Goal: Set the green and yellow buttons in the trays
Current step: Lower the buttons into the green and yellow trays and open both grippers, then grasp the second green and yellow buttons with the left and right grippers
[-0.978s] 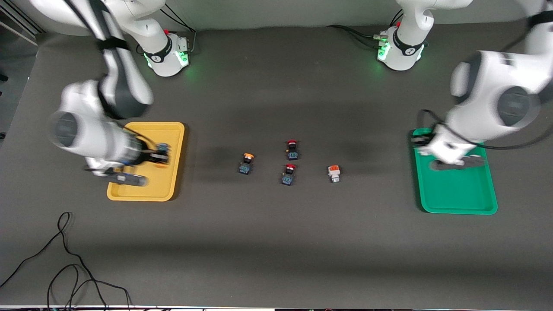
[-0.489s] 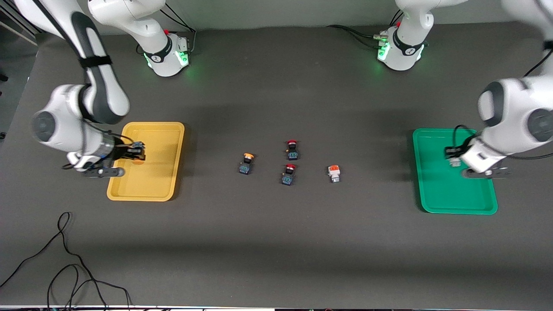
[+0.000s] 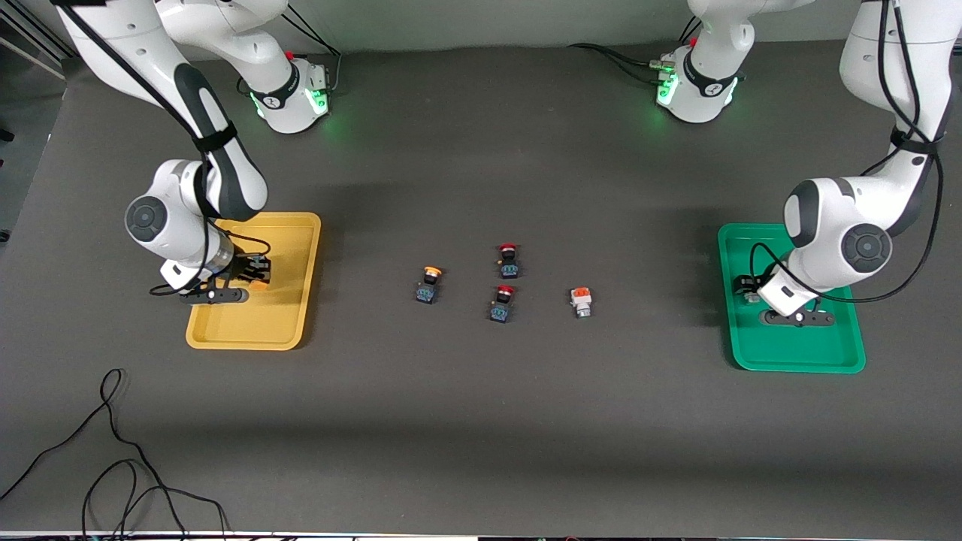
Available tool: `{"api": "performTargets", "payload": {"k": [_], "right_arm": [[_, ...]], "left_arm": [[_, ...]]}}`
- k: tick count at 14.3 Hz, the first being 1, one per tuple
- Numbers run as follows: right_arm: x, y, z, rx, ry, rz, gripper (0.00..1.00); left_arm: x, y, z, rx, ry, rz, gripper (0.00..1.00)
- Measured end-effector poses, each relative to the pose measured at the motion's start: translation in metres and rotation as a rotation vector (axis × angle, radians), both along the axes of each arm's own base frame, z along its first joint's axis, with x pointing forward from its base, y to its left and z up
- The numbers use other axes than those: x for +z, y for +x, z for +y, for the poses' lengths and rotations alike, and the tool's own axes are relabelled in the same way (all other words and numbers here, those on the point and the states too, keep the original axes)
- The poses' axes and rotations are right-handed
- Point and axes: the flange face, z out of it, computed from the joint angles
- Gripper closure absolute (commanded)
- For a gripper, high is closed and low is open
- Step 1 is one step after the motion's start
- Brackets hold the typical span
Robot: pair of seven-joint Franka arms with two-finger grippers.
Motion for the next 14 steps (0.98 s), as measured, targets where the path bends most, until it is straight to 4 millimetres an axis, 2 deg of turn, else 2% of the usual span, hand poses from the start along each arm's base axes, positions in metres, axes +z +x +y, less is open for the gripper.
{"api": "performTargets", "payload": {"k": [1,2,5,6,7,8,10,12,14], "right_arm": [[-0.005,0.0,0.003,-0.01,0.011,-0.002,0.27],[-0.008,-0.001,0.008,-0.017,0.026,-0.001,0.01],[-0.002,0.002,0.017,-0.021,0.052,-0.014,0.0],[0.003,0.004,0.019,-0.02,0.062,-0.012,0.0],[0.012,0.006,0.021,-0.022,0.078,-0.003,0.0],[0.026,0.01,0.024,-0.024,0.101,0.006,0.0],[0.066,0.021,0.029,-0.036,0.156,0.028,0.0],[0.113,0.034,0.033,-0.08,0.203,0.056,0.0],[0.16,0.052,0.043,-0.149,0.227,0.08,0.0]], "left_arm": [[0.018,0.007,0.002,0.003,0.005,0.019,0.0],[0.043,0.015,0.004,0.006,0.012,0.047,0.0],[0.151,0.043,0.008,-0.004,0.024,0.089,0.0],[0.177,0.049,0.004,-0.008,0.018,0.078,0.0],[0.19,0.052,-0.005,-0.014,0.001,0.07,0.0],[0.19,0.054,-0.023,-0.03,-0.02,0.068,0.0],[0.172,0.058,-0.077,-0.039,-0.053,0.082,0.0],[0.15,0.057,-0.153,-0.019,-0.068,0.076,0.0],[0.136,0.045,-0.239,0.025,-0.063,0.035,0.0]]}}
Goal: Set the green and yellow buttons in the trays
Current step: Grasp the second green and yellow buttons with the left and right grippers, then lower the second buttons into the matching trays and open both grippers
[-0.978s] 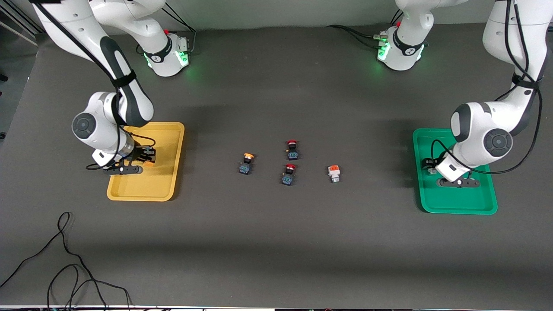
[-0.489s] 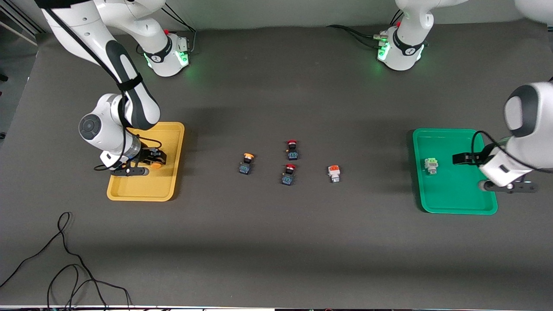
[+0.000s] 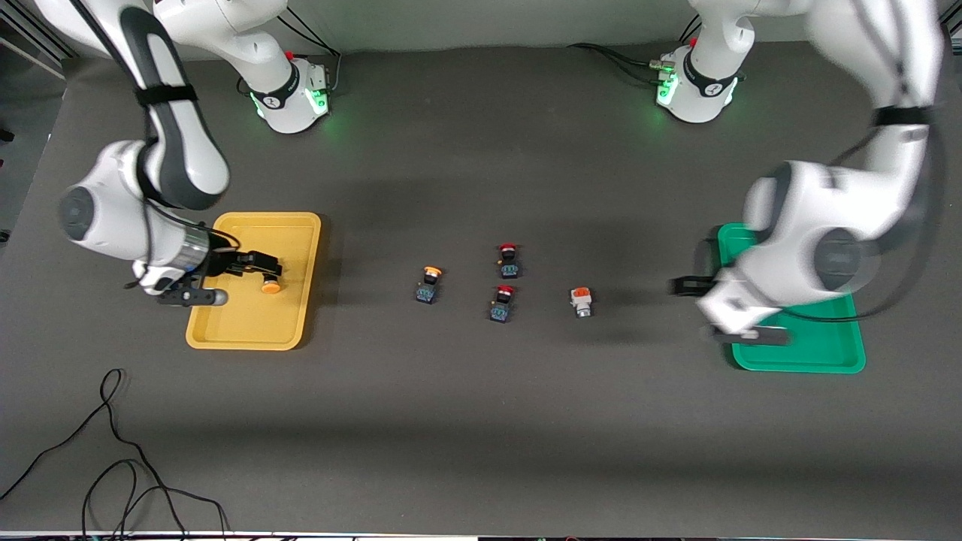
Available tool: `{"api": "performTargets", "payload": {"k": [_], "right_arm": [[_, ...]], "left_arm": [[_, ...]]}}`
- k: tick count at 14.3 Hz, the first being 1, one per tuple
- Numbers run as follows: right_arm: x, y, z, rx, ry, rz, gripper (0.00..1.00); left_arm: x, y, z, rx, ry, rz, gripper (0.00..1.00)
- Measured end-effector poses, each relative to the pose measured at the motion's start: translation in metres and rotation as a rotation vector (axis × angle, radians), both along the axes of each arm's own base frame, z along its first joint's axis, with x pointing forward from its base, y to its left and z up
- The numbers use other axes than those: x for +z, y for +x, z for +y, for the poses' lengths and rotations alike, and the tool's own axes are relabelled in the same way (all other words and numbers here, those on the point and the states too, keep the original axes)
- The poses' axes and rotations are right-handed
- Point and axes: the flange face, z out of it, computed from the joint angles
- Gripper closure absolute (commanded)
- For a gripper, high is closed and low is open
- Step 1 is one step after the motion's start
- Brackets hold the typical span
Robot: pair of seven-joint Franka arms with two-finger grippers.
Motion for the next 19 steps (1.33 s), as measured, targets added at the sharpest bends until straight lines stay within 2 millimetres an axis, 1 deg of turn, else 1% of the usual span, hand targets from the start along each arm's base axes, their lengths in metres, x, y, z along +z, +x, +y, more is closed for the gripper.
{"api": "performTargets", "payload": {"k": [1,2,3,4,5,6,7,8,11,12,13,14,15,16,17,18,19], "right_arm": [[0.021,0.009,0.009,-0.035,0.003,0.015,0.0],[0.038,0.017,0.022,-0.066,0.001,0.022,0.0],[0.05,0.024,0.041,-0.097,-0.007,0.024,0.0],[0.056,0.031,0.064,-0.125,-0.019,0.025,0.0],[0.056,0.036,0.089,-0.142,-0.033,0.026,0.0],[0.052,0.041,0.112,-0.151,-0.049,0.031,0.0],[0.044,0.046,0.134,-0.159,-0.062,0.039,0.0],[0.034,0.05,0.154,-0.168,-0.068,0.051,0.0],[-0.004,0.056,0.215,-0.183,-0.102,0.08,0.01],[-0.017,0.056,0.232,-0.195,-0.114,0.084,0.01],[-0.032,0.057,0.247,-0.21,-0.117,0.087,0.01],[-0.047,0.055,0.26,-0.216,-0.121,0.087,0.01],[-0.064,0.052,0.272,-0.224,-0.129,0.085,0.01],[-0.081,0.049,0.283,-0.234,-0.144,0.083,0.01],[-0.098,0.045,0.293,-0.244,-0.157,0.077,0.01],[-0.116,0.04,0.304,-0.258,-0.167,0.069,0.01],[-0.133,0.036,0.313,-0.278,-0.17,0.061,0.01]], "left_arm": [[-0.003,-0.01,-0.039,0.024,0.002,-0.022,0.0],[-0.004,-0.021,-0.071,0.039,0.003,-0.037,0.0],[-0.003,-0.031,-0.096,0.045,0.002,-0.047,0.0],[-0.002,-0.039,-0.112,0.05,0.003,-0.05,0.0],[-0.002,-0.041,-0.117,0.052,0.005,-0.05,0.0],[-0.006,-0.041,-0.116,0.056,0.007,-0.049,0.0],[-0.015,-0.038,-0.112,0.064,0.008,-0.053,0.0],[-0.033,-0.036,-0.11,0.073,0.006,-0.06,0.0],[-0.109,-0.04,-0.113,0.096,0.007,-0.053,0.0],[-0.129,-0.042,-0.115,0.097,0.013,-0.041,0.03],[-0.144,-0.045,-0.116,0.098,0.019,-0.028,0.08],[-0.154,-0.047,-0.118,0.098,0.024,-0.02,0.16],[-0.159,-0.048,-0.119,0.103,0.025,-0.018,0.33],[-0.162,-0.049,-0.12,0.112,0.027,-0.016,0.57],[-0.163,-0.049,-0.12,0.119,0.029,-0.015,0.72],[-0.163,-0.049,-0.12,0.126,0.03,-0.015,0.8],[-0.162,-0.049,-0.12,0.138,0.031,-0.016,0.84]]}}
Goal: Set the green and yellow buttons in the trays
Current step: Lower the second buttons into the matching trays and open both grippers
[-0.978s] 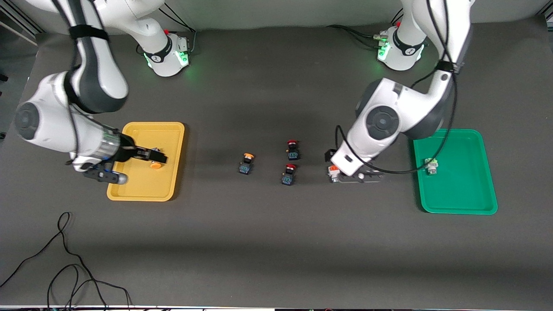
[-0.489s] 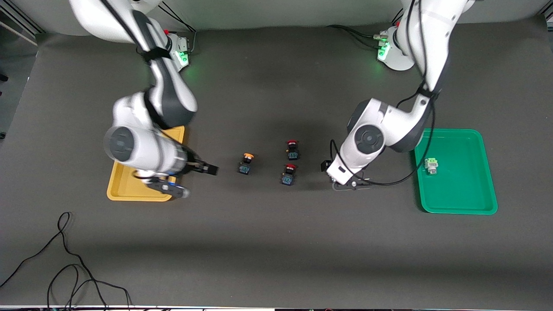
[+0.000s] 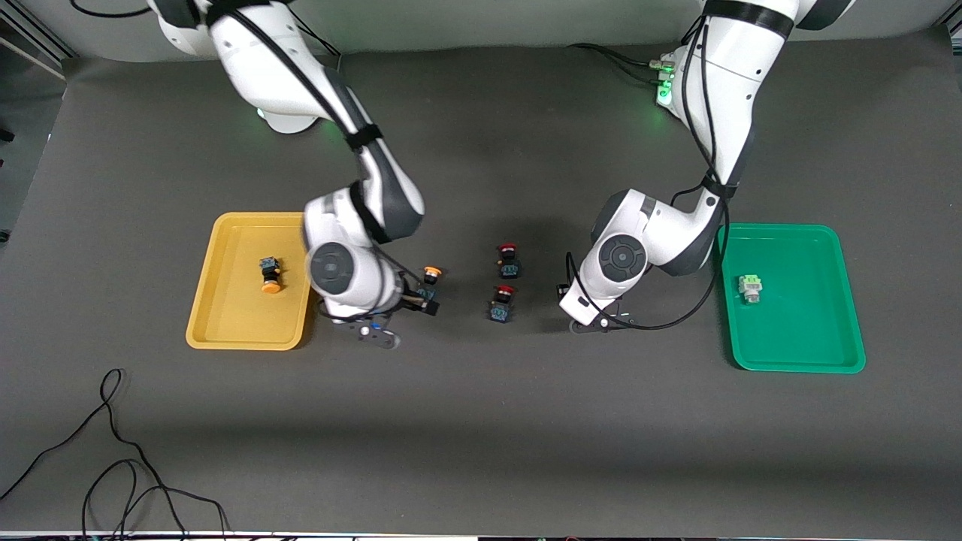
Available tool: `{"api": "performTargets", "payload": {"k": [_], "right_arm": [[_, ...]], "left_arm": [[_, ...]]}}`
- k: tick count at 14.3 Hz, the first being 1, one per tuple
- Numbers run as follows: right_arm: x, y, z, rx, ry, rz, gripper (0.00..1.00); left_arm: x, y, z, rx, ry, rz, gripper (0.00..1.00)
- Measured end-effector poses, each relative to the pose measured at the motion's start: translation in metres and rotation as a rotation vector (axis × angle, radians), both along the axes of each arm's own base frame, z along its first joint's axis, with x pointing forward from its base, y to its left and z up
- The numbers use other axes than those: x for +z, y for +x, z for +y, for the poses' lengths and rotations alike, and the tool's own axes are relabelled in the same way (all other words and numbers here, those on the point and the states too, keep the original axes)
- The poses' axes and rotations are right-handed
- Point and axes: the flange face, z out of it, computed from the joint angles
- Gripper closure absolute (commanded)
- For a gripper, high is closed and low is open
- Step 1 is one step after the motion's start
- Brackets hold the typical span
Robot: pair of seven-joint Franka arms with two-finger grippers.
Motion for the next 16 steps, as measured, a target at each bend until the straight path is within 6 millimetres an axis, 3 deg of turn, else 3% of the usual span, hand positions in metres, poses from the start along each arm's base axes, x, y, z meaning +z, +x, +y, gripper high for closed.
{"api": "performTargets", "payload": {"k": [3,5,6,7,8,10,11,13,14,16], "right_arm": [[-0.043,-0.011,0.011,-0.034,-0.001,0.02,0.01],[-0.058,-0.015,0.005,-0.047,-0.015,0.039,0.02],[-0.063,-0.017,0.001,-0.051,-0.023,0.049,0.16],[-0.067,-0.02,-0.002,-0.055,-0.029,0.058,0.65],[-0.067,-0.021,-0.002,-0.056,-0.028,0.059,0.95],[-0.062,-0.021,0.0,-0.053,-0.022,0.055,0.99],[-0.059,-0.021,0.001,-0.052,-0.019,0.052,1.0],[-0.055,-0.021,0.003,-0.05,-0.014,0.049,1.0],[-0.055,-0.021,0.003,-0.046,-0.014,0.048,1.0],[-0.053,-0.021,0.004,-0.027,-0.009,0.045,1.0]], "left_arm": [[0.004,0.003,-0.001,0.033,0.0,-0.007,0.86],[0.023,0.013,0.0,0.051,-0.001,-0.018,0.86],[0.048,0.019,0.003,0.057,0.007,-0.009,0.88],[0.08,0.025,0.01,0.064,0.018,0.008,0.89],[0.118,0.03,0.019,0.075,0.026,0.02,0.89],[0.189,0.035,0.049,0.096,0.026,0.016,0.9],[0.212,0.036,0.071,0.092,0.026,0.019,0.91],[0.234,0.041,0.138,0.054,0.028,0.061,0.91],[0.237,0.045,0.182,0.021,0.022,0.081,0.91],[0.235,0.05,0.29,-0.037,0.018,0.097,0.91]]}}
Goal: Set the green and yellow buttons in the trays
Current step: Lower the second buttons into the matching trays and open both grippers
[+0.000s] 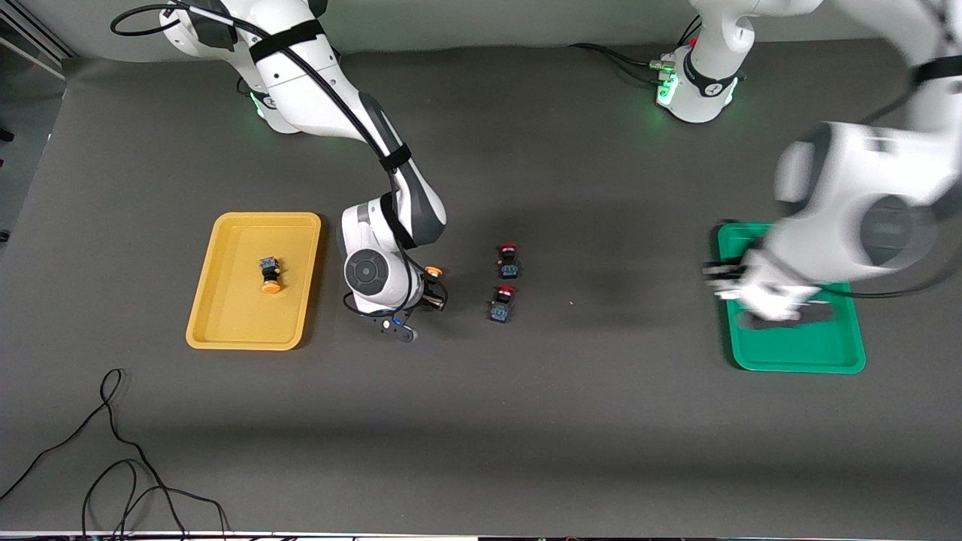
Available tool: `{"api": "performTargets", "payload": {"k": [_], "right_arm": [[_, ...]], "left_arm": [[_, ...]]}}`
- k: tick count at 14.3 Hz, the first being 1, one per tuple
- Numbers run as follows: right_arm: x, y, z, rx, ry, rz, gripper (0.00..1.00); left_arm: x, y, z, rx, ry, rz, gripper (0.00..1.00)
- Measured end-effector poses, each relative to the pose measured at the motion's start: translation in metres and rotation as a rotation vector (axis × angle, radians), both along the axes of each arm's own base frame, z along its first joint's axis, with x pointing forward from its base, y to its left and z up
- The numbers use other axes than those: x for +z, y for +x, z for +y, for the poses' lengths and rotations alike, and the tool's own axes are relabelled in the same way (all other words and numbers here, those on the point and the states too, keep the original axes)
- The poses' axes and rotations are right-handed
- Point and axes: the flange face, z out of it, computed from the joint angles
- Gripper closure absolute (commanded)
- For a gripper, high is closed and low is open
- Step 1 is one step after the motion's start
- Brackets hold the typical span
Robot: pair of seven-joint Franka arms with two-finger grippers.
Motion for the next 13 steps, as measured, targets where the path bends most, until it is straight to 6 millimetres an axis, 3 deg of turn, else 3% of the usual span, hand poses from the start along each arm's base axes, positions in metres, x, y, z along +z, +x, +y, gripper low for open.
{"api": "performTargets", "payload": {"k": [2,3,4,6,9,10,11,12,13], "right_arm": [[0.015,0.007,-0.005,0.018,0.012,-0.018,1.0],[0.032,0.014,-0.014,0.026,0.018,-0.022,1.0],[0.054,0.021,-0.027,0.033,0.024,-0.017,1.0],[0.108,0.035,-0.062,0.033,0.046,0.003,1.0],[0.188,0.046,-0.135,0.096,0.099,0.026,1.0],[0.204,0.048,-0.165,0.146,0.108,0.034,1.0],[0.215,0.049,-0.196,0.2,0.106,0.044,1.0],[0.22,0.049,-0.227,0.257,0.091,0.052,1.0],[0.221,0.049,-0.253,0.31,0.078,0.059,1.0]], "left_arm": [[-0.005,-0.008,0.105,-0.049,0.009,0.013,0.91],[-0.011,-0.014,0.144,-0.073,0.016,0.006,0.91],[-0.022,-0.018,0.169,-0.092,0.021,-0.015,0.91],[-0.065,-0.027,0.19,-0.126,0.028,-0.074,0.91],[-0.161,-0.047,0.179,-0.179,0.032,-0.114,0.86],[-0.187,-0.053,0.175,-0.186,0.023,-0.111,0.79],[-0.208,-0.058,0.174,-0.189,0.016,-0.101,0.43],[-0.221,-0.061,0.175,-0.189,0.011,-0.089,0.0],[-0.226,-0.062,0.177,-0.188,0.012,-0.083,0.0]]}}
